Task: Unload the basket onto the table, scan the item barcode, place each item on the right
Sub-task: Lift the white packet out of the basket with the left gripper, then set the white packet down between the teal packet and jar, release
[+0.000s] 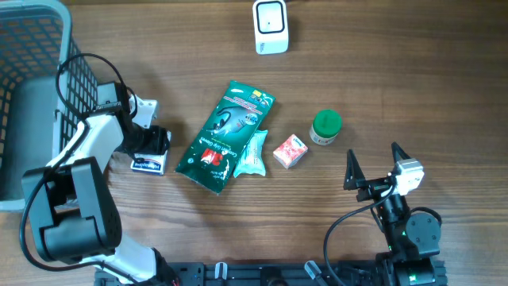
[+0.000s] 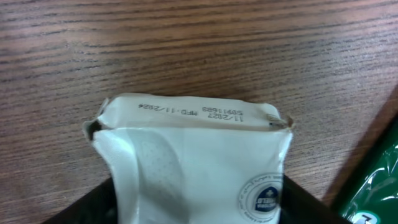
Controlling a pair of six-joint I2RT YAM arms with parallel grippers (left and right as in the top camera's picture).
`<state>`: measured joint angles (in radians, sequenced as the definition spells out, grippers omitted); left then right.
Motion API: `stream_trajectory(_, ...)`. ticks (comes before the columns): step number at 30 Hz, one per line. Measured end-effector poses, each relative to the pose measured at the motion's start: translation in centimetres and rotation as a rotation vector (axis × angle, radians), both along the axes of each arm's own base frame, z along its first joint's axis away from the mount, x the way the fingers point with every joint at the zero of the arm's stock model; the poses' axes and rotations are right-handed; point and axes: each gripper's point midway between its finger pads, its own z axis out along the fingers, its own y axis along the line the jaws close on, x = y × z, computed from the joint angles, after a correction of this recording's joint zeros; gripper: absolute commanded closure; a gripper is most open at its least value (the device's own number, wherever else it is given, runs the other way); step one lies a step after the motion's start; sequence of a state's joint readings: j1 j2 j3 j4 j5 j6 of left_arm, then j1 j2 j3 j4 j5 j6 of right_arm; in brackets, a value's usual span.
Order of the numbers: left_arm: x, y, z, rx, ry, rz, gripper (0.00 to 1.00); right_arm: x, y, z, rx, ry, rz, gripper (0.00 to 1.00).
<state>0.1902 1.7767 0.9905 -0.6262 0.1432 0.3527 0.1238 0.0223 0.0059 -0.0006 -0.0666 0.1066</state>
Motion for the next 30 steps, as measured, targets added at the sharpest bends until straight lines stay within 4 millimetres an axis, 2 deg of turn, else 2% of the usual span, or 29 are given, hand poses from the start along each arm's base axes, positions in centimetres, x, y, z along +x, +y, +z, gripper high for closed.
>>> stream_trajectory(9,-0.3,-0.3,0.2,-0.011,0.014,0.039,0.42,0.0,0.0,0.0,0.0,0.0,0.0,0.0)
stream_trajectory(10,-0.1,-0.6,0.6,-0.015,0.002,0.047,0.41,0.0,0.0,0.0,0.0,0.0,0.0,0.0)
stream_trajectory(11,0.4,-1.4,1.9,-0.029,-0.036,0.055,0.41,0.0,0.0,0.0,0.0,0.0,0.0,0.0)
stream_trajectory(13,1.8,-3.5,5.0,-0.095,-0.138,0.034,0.41,0.0,0.0,0.0,0.0,0.0,0.0,0.0)
stream_trajectory(14,3.1,-5.3,7.1,-0.175,-0.223,-0.003,0.41,0.0,0.0,0.0,0.0,0.0,0.0,0.0)
stream_trajectory(15,4.0,-8.1,9.7,-0.278,-0.309,-0.069,0.41,0.0,0.0,0.0,0.0,0.0,0.0,0.0)
stream_trajectory(16,4.1,-10.2,11.3,-0.36,-0.348,-0.123,0.41,0.0,0.0,0.0,0.0,0.0,0.0,0.0)
stream_trajectory(17,4.0,-11.7,12.1,-0.415,-0.36,-0.16,0.41,0.0,0.0,0.0,0.0,0.0,0.0,0.0)
stream_trajectory(19,3.1,-15.4,13.1,-0.526,-0.357,-0.259,0.41,0.0,0.0,0.0,0.0,0.0,0.0,0.0)
stream_trajectory(23,1.6,-20.9,14.2,-0.604,-0.365,-0.418,0.41,0.0,0.0,0.0,0.0,0.0,0.0,0.0)
stream_trajectory(27,1.1,-24.5,15.1,-0.618,-0.413,-0.53,0.41,0.0,0.0,0.0,0.0,0.0,0.0,0.0)
stream_trajectory(30,1.9,-26.5,14.7,-0.548,-0.449,-0.499,0.44,0.0,0.0,0.0,0.0,0.0,0.0,0.0)
